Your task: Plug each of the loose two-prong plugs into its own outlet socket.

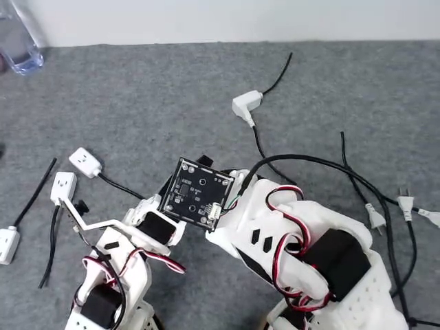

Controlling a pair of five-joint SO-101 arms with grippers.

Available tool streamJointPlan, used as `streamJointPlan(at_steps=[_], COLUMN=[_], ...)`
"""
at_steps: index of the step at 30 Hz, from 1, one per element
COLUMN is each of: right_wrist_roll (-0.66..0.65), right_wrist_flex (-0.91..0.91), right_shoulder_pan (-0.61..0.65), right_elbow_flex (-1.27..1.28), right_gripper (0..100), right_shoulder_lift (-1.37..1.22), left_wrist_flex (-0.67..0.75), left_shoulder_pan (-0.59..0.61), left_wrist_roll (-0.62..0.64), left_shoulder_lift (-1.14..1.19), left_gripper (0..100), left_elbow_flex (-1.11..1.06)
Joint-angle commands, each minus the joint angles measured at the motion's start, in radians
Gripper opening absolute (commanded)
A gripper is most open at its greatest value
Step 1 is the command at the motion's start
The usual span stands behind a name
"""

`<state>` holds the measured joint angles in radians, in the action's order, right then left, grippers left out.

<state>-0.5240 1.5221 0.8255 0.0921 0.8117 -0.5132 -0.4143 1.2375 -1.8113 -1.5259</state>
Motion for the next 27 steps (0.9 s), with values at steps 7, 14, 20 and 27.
streamJointPlan(at_steps=[7,14,20,27], right_wrist_roll=[-0.008,-0.008,-0.017,-0.08], right_wrist_flex=[0.019,0.019,-0.018,-0.117], right_shoulder_pan=[0.01,0.01,0.002,-0.165], right_elbow_flex=[-0.115,-0.112,0.025,0.29], right_gripper=[0.8,0.8,0.8,0.8], right_shoulder_lift=[0.042,0.031,0.03,0.031], left_wrist_flex=[-0.015,-0.015,-0.015,-0.017], left_shoulder_pan=[-0.003,-0.003,-0.003,-0.002], left_wrist_roll=[0.005,0.005,0.005,0.005], left_shoulder_lift=[-0.009,-0.009,-0.009,-0.009], left_gripper=[38,38,38,38], left_elbow_flex=[-0.013,-0.013,-0.013,-0.019])
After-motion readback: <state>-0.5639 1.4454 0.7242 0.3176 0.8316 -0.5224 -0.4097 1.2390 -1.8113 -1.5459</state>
